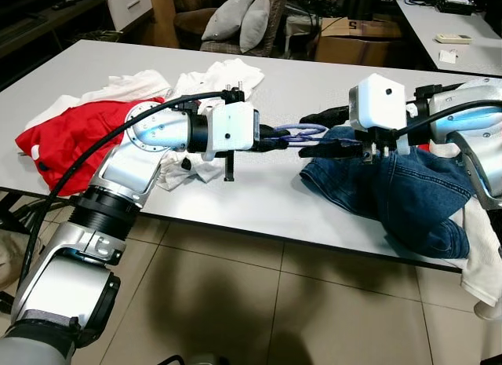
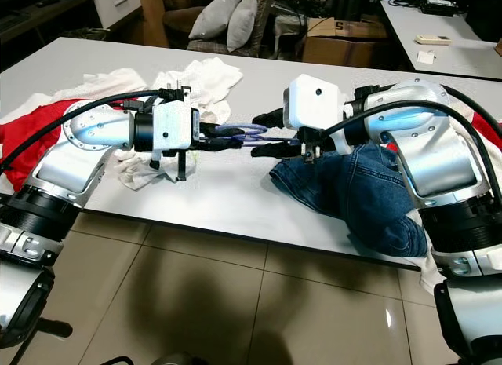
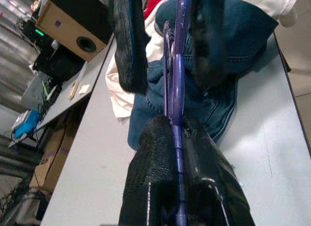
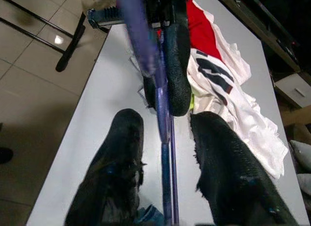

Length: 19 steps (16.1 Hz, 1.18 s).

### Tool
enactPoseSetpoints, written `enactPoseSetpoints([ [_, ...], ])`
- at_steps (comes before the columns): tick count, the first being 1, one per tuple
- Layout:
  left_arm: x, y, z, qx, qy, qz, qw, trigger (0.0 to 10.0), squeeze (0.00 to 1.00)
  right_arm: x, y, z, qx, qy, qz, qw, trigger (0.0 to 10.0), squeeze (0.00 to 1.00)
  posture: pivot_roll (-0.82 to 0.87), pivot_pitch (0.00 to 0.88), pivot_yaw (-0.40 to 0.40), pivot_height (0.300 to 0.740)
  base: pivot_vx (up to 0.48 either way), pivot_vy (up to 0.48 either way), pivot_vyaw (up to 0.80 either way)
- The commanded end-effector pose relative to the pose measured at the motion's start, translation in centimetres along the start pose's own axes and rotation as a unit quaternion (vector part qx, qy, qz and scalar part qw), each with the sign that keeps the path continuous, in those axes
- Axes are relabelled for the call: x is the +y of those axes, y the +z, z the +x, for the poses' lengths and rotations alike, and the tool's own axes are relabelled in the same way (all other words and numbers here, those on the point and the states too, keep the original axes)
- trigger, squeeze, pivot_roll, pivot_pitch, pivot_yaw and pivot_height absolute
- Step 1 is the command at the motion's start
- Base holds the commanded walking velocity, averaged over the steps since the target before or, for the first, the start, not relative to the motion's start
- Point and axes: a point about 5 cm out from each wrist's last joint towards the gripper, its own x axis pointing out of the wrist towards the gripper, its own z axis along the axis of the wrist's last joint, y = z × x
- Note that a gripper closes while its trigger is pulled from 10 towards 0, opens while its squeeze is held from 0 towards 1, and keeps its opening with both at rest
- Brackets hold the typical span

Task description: Hang hanger

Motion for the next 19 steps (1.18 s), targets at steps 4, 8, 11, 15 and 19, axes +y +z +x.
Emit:
enactPoseSetpoints([
  [4, 0.36, 0.94, 0.22, -0.008, -0.002, 0.029, 1.0, 0.0, 0.0, -0.32, 0.24, 0.19, 0.008, 0.004, -0.01, 1.0, 0.0, 0.0, -0.08, 0.0, 0.043, 0.74, 0.0, 0.0, 0.0],
  [8, 0.45, 1.32, 0.31, -0.016, -0.007, 0.028, 0.999, 0.0, 0.0, -0.45, 0.18, 0.22, 0.011, 0.002, -0.008, 1.0, 0.0, 0.0, -0.08, 0.0, 0.042, 0.74, 0.0, 0.0, 0.0],
  [11, 0.34, 1.34, 0.41, -0.016, -0.017, 0.027, 0.999, 0.0, 0.0, -0.61, 0.2, 0.24, 0.01, -0.001, -0.006, 1.0, 0.0, 0.0, -0.08, 0.0, 0.043, 0.74, 0.0, 0.0, 0.0],
  [15, 0.37, 1.31, 0.44, -0.017, -0.016, 0.014, 1.0, 0.0, 0.0, -0.67, 0.21, 0.18, 0.009, -0.003, -0.004, 1.0, 0.0, 0.0, -0.08, 0.0, 0.044, 0.74, 0.0, 0.0, 0.0],
  [19, 0.31, 1.34, 0.06, -0.03, -0.023, -0.005, 0.999, 10.0, 1.0, -0.66, 0.18, 0.01, 0.008, -0.001, -0.005, 1.0, 0.0, 0.0, -0.08, 0.0, 0.044, 0.74, 0.0, 0.0, 0.0],
])
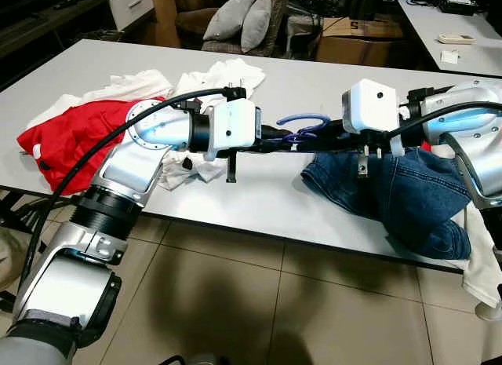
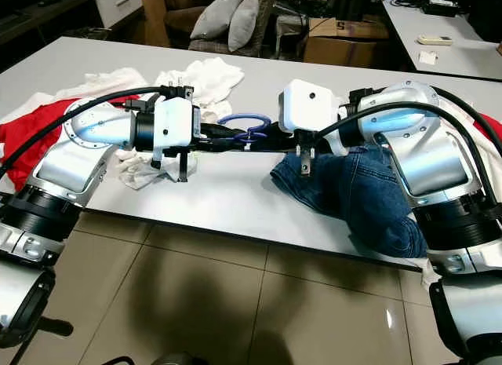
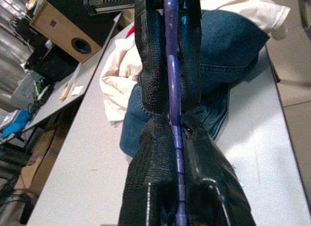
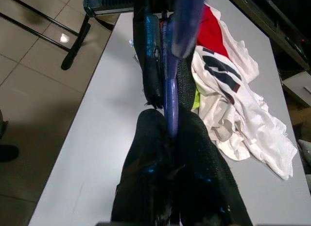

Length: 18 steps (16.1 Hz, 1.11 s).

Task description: Hang hanger

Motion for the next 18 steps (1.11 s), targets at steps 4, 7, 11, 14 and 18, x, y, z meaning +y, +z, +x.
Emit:
enactPoseSetpoints([
  [4, 0.6, 1.9, -0.9, -0.062, -0.017, -0.042, 0.997, 10.0, 1.0, -0.2, 0.0, -1.1, 0.014, -0.001, -0.002, 1.0, 0.0, 0.0, -0.08, 0.0, 0.042, 0.74, 0.0, 0.0, 0.0],
  [7, 1.6, 2.3, -2.5, -0.073, 0.026, -0.047, 0.996, 10.0, 0.22, 0.5, -1.3, -2.3, 0.036, -0.009, 0.027, 0.999, 0.0, 0.0, -0.08, 0.0, 0.042, 0.74, 0.0, 0.0, 0.0],
  [11, 1.4, 0.4, -6.4, -0.073, 0.134, -0.154, 0.976, 10.0, 0.0, 0.2, -2.5, -4.0, 0.024, -0.095, 0.083, 0.992, 0.0, 0.0, -0.08, 0.0, 0.044, 0.74, 0.0, 0.0, 0.0],
  [14, -2.3, -2.6, -8.9, -0.038, 0.287, -0.266, 0.919, 10.0, 0.0, 1.1, -3.3, -3.3, -0.078, -0.241, 0.225, 0.941, 0.0, 0.0, -0.02, 0.0, -0.032, 0.74, 0.0, 0.0, 0.0],
  [18, -7.8, -5.6, -6.2, 0.082, 0.363, -0.326, 0.869, 10.0, 0.0, 5.4, -6.1, -0.4, -0.067, -0.347, 0.374, 0.858, 10.0, 0.0, 0.03, 0.0, -0.085, 0.74, 0.0, 0.0, 0.0],
])
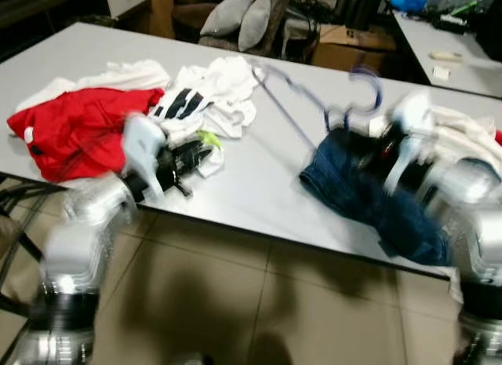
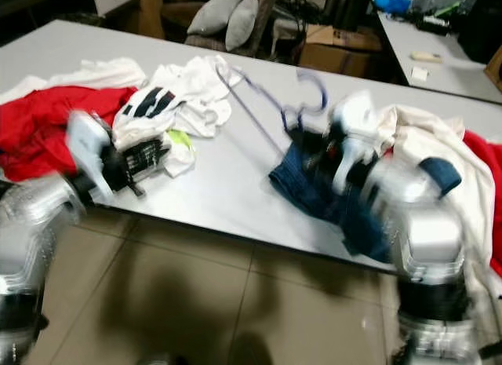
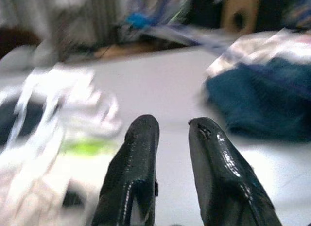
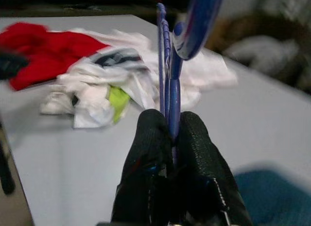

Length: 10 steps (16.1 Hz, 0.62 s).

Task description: Hang hanger

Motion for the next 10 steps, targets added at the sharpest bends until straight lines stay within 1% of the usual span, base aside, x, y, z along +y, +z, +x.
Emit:
enactPoseSetpoints([
  [1, -0.6, -0.4, 0.0, 0.009, 0.056, 0.003, 0.998, 10.0, 0.0, 0.1, 0.0, -0.9, -0.003, -0.059, 0.02, 0.998, 10.0, 0.0, 0.02, 0.0, -0.071, 0.74, 0.0, 0.0, 0.0],
  [2, -0.8, -0.4, -0.1, -0.004, 0.089, -0.009, 0.996, 10.0, 0.0, 0.4, -0.1, -1.3, -0.01, -0.092, 0.023, 0.995, 10.0, 0.0, 0.02, 0.0, -0.067, 0.74, 0.0, 0.0, 0.0],
  [3, -0.9, -0.4, 0.0, -0.01, 0.091, -0.011, 0.996, 10.0, 0.0, 0.3, -0.1, -1.5, -0.019, -0.112, 0.014, 0.993, 10.0, 0.0, 0.02, 0.0, -0.067, 0.74, 0.0, 0.0, 0.0],
  [4, -1.9, -0.6, 0.5, -0.03, 0.079, -0.055, 0.995, 10.0, 0.0, 0.5, -1.1, -2.2, -0.039, -0.142, 0.034, 0.988, 10.0, 0.0, -0.01, 0.0, -0.044, 0.74, 0.0, 0.0, 0.0],
  [5, -2.1, -0.7, 0.9, -0.043, 0.087, -0.064, 0.993, 10.0, 0.0, 0.8, -1.8, -2.6, -0.043, -0.168, 0.044, 0.984, 10.0, 0.0, -0.03, 0.0, -0.026, 0.74, 0.0, 0.0, 0.0],
  [6, -2.5, -1.0, 1.3, -0.032, 0.091, -0.061, 0.993, 10.0, 0.0, 1.4, -2.2, -3.2, -0.038, -0.18, 0.05, 0.982, 10.0, 0.0, -0.04, 0.0, -0.008, 0.74, 0.0, 0.0, 0.0],
  [7, -2.8, -1.0, 1.4, -0.03, 0.085, -0.054, 0.995, 10.0, 0.0, 2.1, -3.2, -3.6, 0.019, -0.188, 0.079, 0.979, 10.0, 0.0, -0.05, 0.0, -0.001, 0.74, 0.0, 0.0, 0.0],
  [8, -2.7, -1.0, 1.4, -0.033, 0.084, -0.057, 0.994, 10.0, 0.0, 2.3, -3.4, -3.6, 0.027, -0.187, 0.083, 0.979, 10.0, 0.0, -0.05, 0.0, -0.007, 0.74, 0.0, 0.0, 0.0],
  [10, -2.4, -1.2, 1.1, -0.027, 0.094, -0.057, 0.994, 10.0, 0.0, 2.9, -3.7, -3.4, -0.01, -0.191, 0.112, 0.975, 10.0, 0.0, -0.04, 0.0, -0.021, 0.74, 0.0, 0.0, 0.0],
])
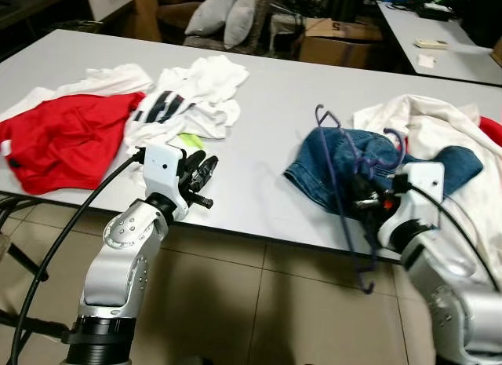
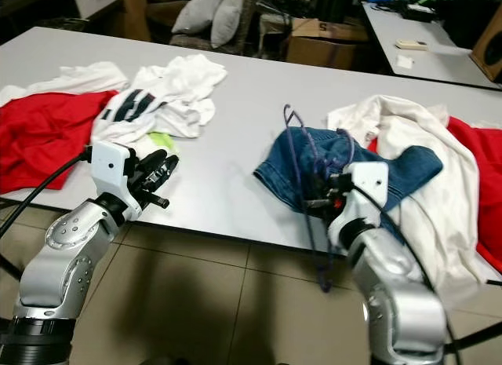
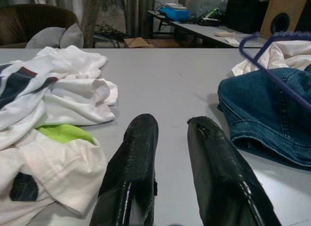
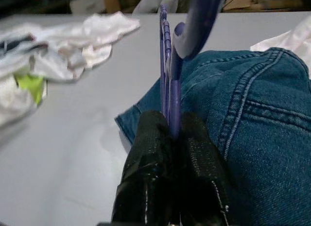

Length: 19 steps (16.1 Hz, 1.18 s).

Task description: Hang hanger

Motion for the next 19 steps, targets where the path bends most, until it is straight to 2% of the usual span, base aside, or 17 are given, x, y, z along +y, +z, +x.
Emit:
enactPoseSetpoints([
  [1, 0.2, 0.3, -0.1, -0.005, 0.011, -0.001, 1.0, 10.0, 0.0, 0.2, 0.6, 0.0, -0.028, 0.002, 0.006, 1.0, 10.0, 0.0, -0.04, 0.0, -0.021, 0.74, 0.0, 0.334, 0.0],
  [3, -0.3, 0.5, 0.3, -0.009, -0.005, 0.01, 1.0, 10.0, 0.0, 0.6, 0.6, 0.3, -0.029, 0.002, 0.036, 0.999, 10.0, 0.0, -0.03, 0.0, -0.015, 0.74, 0.0, 0.386, 0.0],
  [5, -0.3, 0.4, 0.3, -0.005, -0.008, 0.014, 1.0, 10.0, 0.0, 0.4, 0.5, 0.4, -0.032, -0.014, 0.062, 0.997, 10.0, 0.0, -0.03, 0.0, -0.011, 0.74, 0.0, 0.39, 0.0],
  [6, -0.1, 0.2, 0.3, 0.003, -0.003, 0.016, 1.0, 10.0, 0.0, -0.1, 0.3, 0.5, -0.019, -0.035, 0.006, 0.999, 10.0, 0.0, -0.03, 0.0, -0.006, 0.74, 0.0, 0.368, 0.0],
  [8, 0.0, 0.2, 0.5, 0.005, -0.004, 0.018, 1.0, 10.0, 0.0, 0.5, 0.7, 0.5, -0.039, -0.004, 0.024, 0.999, 10.0, 0.0, -0.04, 0.0, 0.008, 0.74, 0.0, 0.36, 0.0],
  [9, -0.1, 0.2, 0.4, 0.005, -0.005, 0.019, 1.0, 10.0, 0.0, 0.4, 0.7, 0.4, -0.04, -0.008, 0.018, 0.999, 10.0, 0.0, -0.04, 0.0, 0.008, 0.74, 0.0, 0.364, 0.0],
  [10, -0.2, 0.1, 0.5, 0.007, -0.009, 0.018, 1.0, 10.0, 0.0, 0.1, 1.1, -0.2, -0.075, -0.024, 0.075, 0.994, 10.0, 0.0, -0.05, 0.0, 0.019, 0.74, 0.0, 0.368, 0.0],
  [12, -0.2, 0.2, 0.5, 0.009, -0.013, 0.017, 1.0, 10.0, 0.0, 0.4, 1.3, -0.5, -0.082, -0.005, 0.093, 0.992, 10.0, 0.0, -0.06, 0.0, 0.031, 0.74, 0.0, 0.366, 0.0],
  [16, 0.4, 0.1, 0.6, 0.007, -0.001, 0.016, 1.0, 10.0, 0.0, 0.8, 0.9, -0.2, -0.054, -0.002, 0.013, 0.998, 10.0, 0.0, -0.06, 0.0, 0.015, 0.74, 0.0, 0.381, 0.0],
  [19, 0.3, 0.0, 0.6, 0.002, 0.005, 0.014, 1.0, 10.0, 0.0, 0.9, 0.9, 0.4, -0.04, 0.004, -0.001, 0.999, 10.0, 0.0, -0.05, 0.0, -0.02, 0.74, 0.0, 0.385, 0.0],
])
